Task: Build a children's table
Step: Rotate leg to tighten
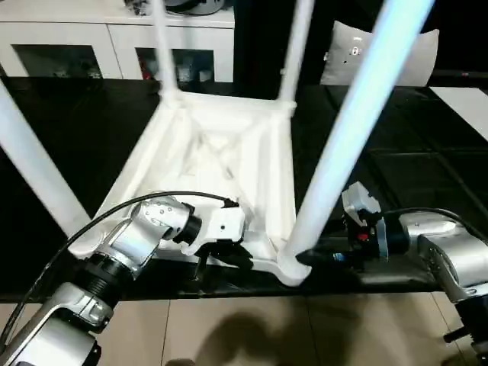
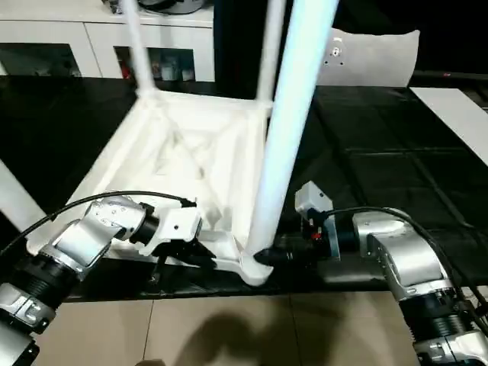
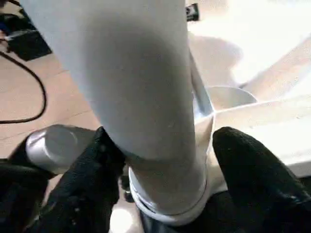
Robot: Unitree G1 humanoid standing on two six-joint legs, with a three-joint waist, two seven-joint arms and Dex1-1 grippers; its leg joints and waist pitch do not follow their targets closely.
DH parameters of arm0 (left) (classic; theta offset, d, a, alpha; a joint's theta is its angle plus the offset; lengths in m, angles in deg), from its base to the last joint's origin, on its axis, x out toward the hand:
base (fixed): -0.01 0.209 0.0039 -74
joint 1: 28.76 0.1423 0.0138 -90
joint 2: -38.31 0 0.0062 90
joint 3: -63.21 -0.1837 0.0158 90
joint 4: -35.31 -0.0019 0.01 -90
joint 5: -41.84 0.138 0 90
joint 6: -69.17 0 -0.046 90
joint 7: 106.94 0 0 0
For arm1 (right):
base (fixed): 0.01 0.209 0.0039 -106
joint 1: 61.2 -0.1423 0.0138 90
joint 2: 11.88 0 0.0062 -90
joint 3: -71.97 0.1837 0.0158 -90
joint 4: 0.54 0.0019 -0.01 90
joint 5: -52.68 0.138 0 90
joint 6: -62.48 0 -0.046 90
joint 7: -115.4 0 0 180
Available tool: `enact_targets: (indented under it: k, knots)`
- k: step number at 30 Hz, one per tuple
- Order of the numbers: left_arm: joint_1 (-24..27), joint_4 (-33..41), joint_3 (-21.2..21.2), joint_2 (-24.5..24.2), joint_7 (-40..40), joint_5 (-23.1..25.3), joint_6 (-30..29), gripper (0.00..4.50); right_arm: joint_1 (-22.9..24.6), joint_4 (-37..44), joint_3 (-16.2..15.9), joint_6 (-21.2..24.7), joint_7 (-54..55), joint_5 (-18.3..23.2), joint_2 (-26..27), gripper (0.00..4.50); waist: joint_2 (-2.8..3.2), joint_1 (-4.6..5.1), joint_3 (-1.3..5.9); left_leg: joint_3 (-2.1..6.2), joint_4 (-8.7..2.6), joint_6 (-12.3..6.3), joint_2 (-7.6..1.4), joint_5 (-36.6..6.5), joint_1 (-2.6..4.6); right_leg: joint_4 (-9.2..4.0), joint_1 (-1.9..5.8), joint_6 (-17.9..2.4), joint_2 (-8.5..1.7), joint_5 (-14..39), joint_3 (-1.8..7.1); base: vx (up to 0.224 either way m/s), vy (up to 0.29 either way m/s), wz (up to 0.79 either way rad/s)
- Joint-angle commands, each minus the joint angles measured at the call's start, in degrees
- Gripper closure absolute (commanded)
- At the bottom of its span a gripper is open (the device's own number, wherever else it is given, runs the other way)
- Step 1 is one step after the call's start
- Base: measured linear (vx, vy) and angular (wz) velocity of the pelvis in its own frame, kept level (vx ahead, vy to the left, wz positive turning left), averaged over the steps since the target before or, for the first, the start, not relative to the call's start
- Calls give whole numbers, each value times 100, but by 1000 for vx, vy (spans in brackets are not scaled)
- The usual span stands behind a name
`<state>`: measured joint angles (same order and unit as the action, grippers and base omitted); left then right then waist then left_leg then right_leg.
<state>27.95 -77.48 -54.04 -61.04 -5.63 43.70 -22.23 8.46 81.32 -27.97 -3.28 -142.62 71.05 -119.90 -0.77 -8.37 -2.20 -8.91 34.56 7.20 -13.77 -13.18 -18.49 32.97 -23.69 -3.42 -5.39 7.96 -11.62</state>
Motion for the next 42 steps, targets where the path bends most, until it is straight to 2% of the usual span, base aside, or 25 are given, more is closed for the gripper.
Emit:
enact_targets:
  k: [1,4,7,10,12,13,16,17,18,19,20,22,23,24,25,26,27,29,31,33,34,36,37,39,42]
  knots:
    - [-120,160,-154,47,-233,-27,171,450,-53,10,-45,-8,-48,65,-45,170,-32,39,405,-94,-360,-390,13,-429,-96,-409,442,-33,-323,2055,398,0,0,0]
    - [-115,144,-135,65,-250,-49,161,450,-55,-7,-50,2,-85,68,-7,190,-43,48,405,-100,-352,-363,36,-451,-102,-434,445,69,-312,2183,380,0,0,0]
    - [-113,119,-125,92,-233,-42,145,450,-36,41,-63,72,-127,130,5,216,-39,49,408,-101,-350,-368,34,-430,-102,-436,443,76,-305,2151,381,0,0,0]
    - [-91,164,44,275,132,-119,-337,450,44,246,103,341,65,400,168,235,-43,47,407,-98,-353,-365,33,-410,-103,-433,444,81,-303,2134,379,0,0,0]
    - [-88,233,144,389,463,-99,-761,450,68,394,202,502,505,375,332,246,-46,60,395,-106,-354,-334,34,-449,-101,-454,435,111,-295,2216,372,0,0,0]
    - [-88,235,148,393,475,-97,-776,450,69,399,205,508,521,373,338,247,-53,67,385,-103,-352,-289,53,-488,-99,-480,435,175,-299,2345,349,0,0,0]
    - [-69,320,325,674,1088,-50,-1308,450,32,484,372,785,1506,213,774,250,-53,106,366,-116,-337,-232,94,-618,-87,-553,415,368,-270,2646,306,0,0,0]
    - [-78,334,447,925,1527,-16,-1658,450,-36,448,499,974,2207,114,1135,251,-59,168,357,-121,-322,-172,122,-718,-99,-603,408,532,-245,2826,239,0,0,0]
    - [-84,329,470,986,1625,-7,-1731,450,-54,430,523,1013,2374,76,1218,251,-58,194,357,-107,-310,-147,141,-753,-105,-623,405,593,-239,2882,194,0,0,0]
    - [-112,301,539,1185,1952,36,-1943,450,-101,385,600,1141,2876,-26,1487,251,-60,277,366,-99,-290,-140,157,-815,-114,-661,418,718,-226,2944,146,0,0,0]
    - [-148,257,604,1360,2253,78,-2097,450,-128,371,678,1254,3266,-87,1716,252,-47,381,367,-92,-276,-158,153,-895,-130,-701,416,778,-213,2986,108,0,0,0]
    - [-171,232,643,1462,2432,102,-2188,450,-141,370,726,1322,3490,-114,1848,253,-31,451,402,-66,-278,-204,138,-921,-150,-715,468,809,-226,2900,85,0,0,0]
    - [-251,102,794,1759,2998,156,-2275,450,-208,264,799,1276,4147,-356,2146,253,8,536,417,-33,-315,-293,93,-786,-184,-676,488,659,-256,2546,145,0,0,0]
    - [-303,33,883,1924,3283,164,-2342,450,-252,173,809,1150,4514,-533,2292,253,15,566,412,-38,-313,-278,90,-749,-167,-679,451,567,-260,2489,159,0,0,0]
    - [-346,-29,930,2036,3492,191,-2355,450,-296,69,820,1036,4799,-675,2401,253,-11,619,426,-35,-304,-266,109,-660,-182,-637,456,430,-271,2406,169,0,0,0]
    - [-370,-56,958,2114,3644,234,-2384,450,-322,4,828,948,5010,-782,2481,253,-16,634,426,-36,-306,-283,117,-632,-197,-625,462,391,-271,2391,179,0,0,0]
    - [-382,-65,956,2148,3716,282,-2381,450,-337,-36,811,847,5051,-830,2519,253,1,621,429,-41,-316,-355,115,-596,-168,-632,451,321,-289,2356,205,0,0,0]
    - [-374,-42,970,2171,3745,338,-2377,450,-328,0,869,788,5004,-729,2614,187,5,586,440,-45,-335,-462,88,-427,-152,-557,449,123,-304,2064,277,0,0,0]
    - [-345,15,933,2100,3660,366,-2292,450,-278,135,890,730,4835,-664,2598,185,-1,558,459,-27,-335,-530,60,-132,-185,-444,479,-43,-314,1644,328,0,0,0]
    - [-341,19,914,2077,3654,376,-2286,450,-264,162,880,728,4808,-655,2583,152,0,519,468,-23,-319,-622,40,202,-199,-349,479,-232,-320,1160,371,0,0,0]
    - [-322,-10,843,1976,3544,402,-2115,450,-211,202,839,596,4596,-637,2477,152,-12,494,469,-30,-312,-676,38,320,-187,-313,474,-332,-324,986,387,0,0,0]
    - [-292,-90,768,1829,3449,461,-1816,450,-144,222,780,413,4264,-653,2235,131,-1,465,470,-32,-311,-745,33,350,-181,-281,482,-437,-335,881,403,0,0,0]
    - [-286,-138,740,1774,3427,492,-1656,450,-129,205,737,303,4137,-693,2117,131,-10,450,461,-49,-309,-773,34,283,-168,-296,475,-459,-331,909,412,0,0,0]
    - [-237,-196,662,1611,3223,517,-1449,450,-83,198,649,163,3791,-748,1801,98,-12,402,448,-62,-317,-764,41,170,-162,-316,477,-426,-332,1073,415,0,0,0]
    - [-169,-228,585,1433,2843,473,-1108,450,-64,226,663,146,3387,-652,1537,75,-6,336,417,-86,-337,-641,58,-183,-141,-409,468,-215,-331,1655,401,0,0,0]
